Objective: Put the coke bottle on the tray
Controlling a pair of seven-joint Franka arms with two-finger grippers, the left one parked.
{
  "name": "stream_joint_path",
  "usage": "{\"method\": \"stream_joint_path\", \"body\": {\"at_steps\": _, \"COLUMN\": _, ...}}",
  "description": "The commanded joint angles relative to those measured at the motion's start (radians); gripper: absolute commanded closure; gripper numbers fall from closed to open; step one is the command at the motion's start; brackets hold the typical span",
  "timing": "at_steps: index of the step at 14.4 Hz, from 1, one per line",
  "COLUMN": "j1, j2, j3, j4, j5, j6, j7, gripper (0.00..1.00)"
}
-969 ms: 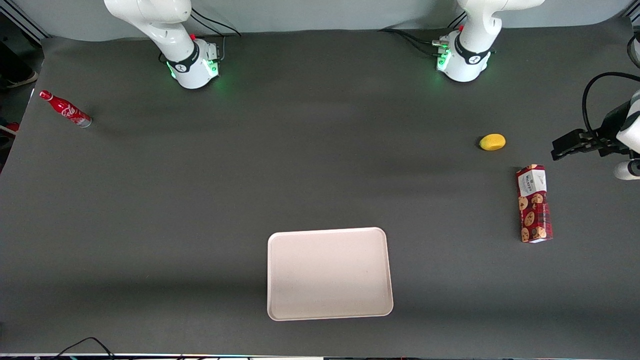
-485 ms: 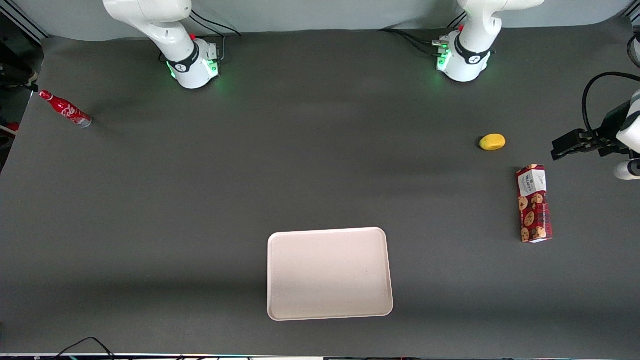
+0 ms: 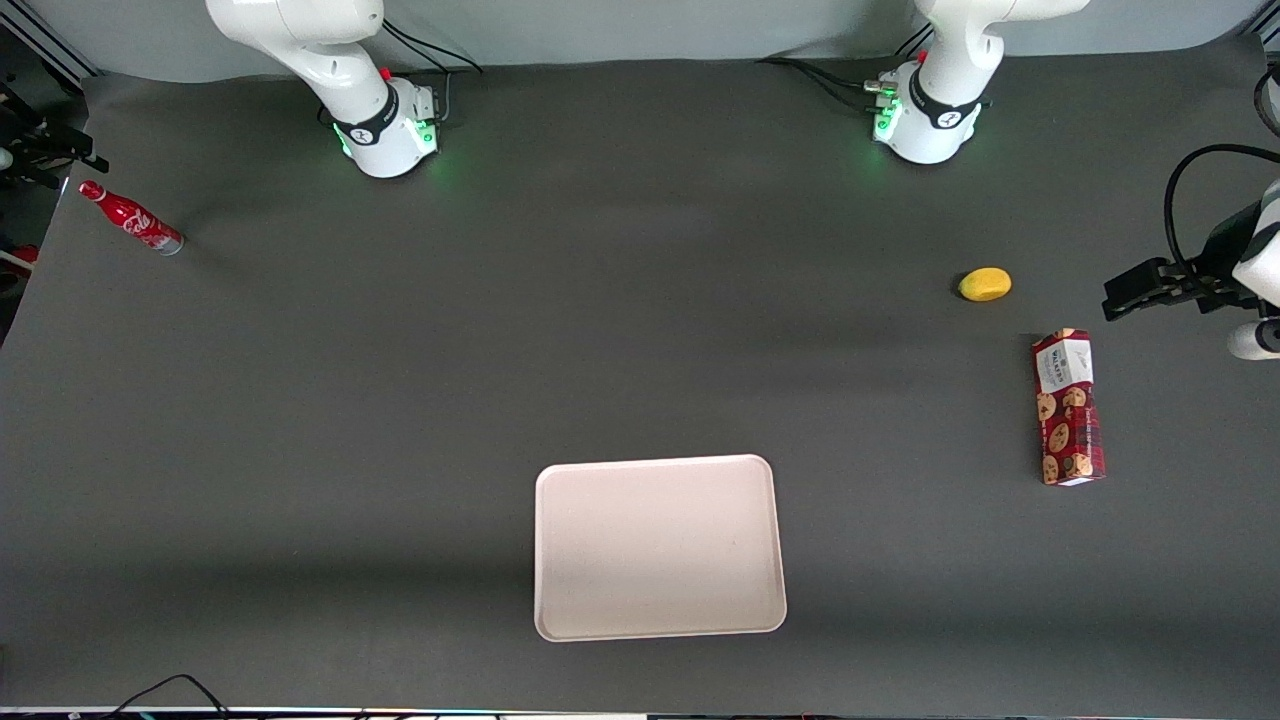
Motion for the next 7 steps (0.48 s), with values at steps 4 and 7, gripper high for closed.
{"method": "stream_joint_path", "body": {"at_steps": 4, "j1": 0.029, "j2": -0.039, "j3": -0.147, "j4": -0.038, "j5": -0.027, "j6": 0.146, "j7": -0.171, "gripper": 0.0}}
{"method": "stream_joint_path", "body": {"at_steps": 7, "j1": 0.046, "j2": -0.045, "j3": -0.183, "j4": -0.06, "j5": -0.016, "j6": 0.187, "j7": -0.18, "gripper": 0.0}}
